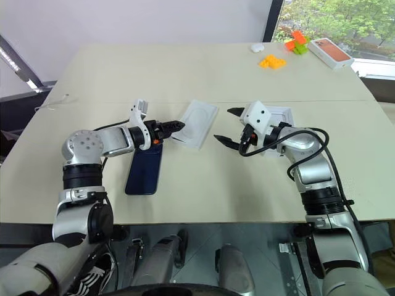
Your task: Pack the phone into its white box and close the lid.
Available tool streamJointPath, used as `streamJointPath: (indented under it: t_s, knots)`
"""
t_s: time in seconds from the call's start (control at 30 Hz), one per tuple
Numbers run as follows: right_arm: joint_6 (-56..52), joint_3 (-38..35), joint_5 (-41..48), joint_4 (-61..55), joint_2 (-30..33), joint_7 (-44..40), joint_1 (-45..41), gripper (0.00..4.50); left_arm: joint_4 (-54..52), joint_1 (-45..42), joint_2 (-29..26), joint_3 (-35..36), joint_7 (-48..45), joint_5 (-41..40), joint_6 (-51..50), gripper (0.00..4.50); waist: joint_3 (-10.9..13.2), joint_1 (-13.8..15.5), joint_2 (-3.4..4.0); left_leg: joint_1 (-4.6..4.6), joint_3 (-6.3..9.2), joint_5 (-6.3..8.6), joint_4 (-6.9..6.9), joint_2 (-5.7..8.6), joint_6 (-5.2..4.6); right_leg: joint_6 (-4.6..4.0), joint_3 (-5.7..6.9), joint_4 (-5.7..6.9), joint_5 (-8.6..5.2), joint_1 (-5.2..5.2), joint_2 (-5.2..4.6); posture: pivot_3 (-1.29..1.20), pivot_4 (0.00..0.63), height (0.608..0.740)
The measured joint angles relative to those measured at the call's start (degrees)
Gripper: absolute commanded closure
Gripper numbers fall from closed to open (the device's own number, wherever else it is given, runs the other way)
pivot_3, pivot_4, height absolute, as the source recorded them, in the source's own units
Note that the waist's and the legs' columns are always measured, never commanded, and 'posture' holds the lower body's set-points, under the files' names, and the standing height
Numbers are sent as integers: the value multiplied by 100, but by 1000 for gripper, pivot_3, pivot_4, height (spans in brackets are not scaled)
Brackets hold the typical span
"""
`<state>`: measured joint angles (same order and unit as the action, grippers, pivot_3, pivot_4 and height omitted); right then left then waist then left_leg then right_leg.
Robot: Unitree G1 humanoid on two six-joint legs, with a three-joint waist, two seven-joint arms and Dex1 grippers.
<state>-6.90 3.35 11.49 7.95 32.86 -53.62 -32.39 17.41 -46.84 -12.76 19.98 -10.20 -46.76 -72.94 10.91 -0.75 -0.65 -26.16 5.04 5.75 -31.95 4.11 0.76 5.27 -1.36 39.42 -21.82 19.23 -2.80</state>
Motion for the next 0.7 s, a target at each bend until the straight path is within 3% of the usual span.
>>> streamJointPath:
  t_s: [0.27, 0.43, 0.57, 0.7]
  knots:
    - [-8, 1, 1, 29, -50, -3, -19, 0, -523, -78, -54, 107, 2, -136, -390, 1121, 0, -5, 0, 0, 0, 0, -1, 0, 0, 0, 0, 0, 0, -1, 0, 0, 150, 740]
    - [-4, 6, -3, 47, -66, 0, -42, 0, -1188, 65, -466, -346, -283, 58, -179, 1121, -1, -8, 2, 0, -1, -1, 3, 0, 1, 0, -1, 0, 0, 0, 1, 0, 150, 740]
    - [15, 10, -14, 151, -90, 13, -66, 0, -1024, 428, -269, -632, -418, 527, 630, 2418, -1, 14, 2, 1, -1, -1, -1, 0, 1, -1, 0, 0, 0, -2, 1, 0, 150, 740]
    - [100, 49, -22, 193, -192, 33, -177, 0, -413, 401, 126, -763, -438, 950, 1489, 4434, 0, 25, 1, -1, 0, -1, -5, 1, 1, 0, 1, -2, 2, -4, -1, 0, 150, 740]
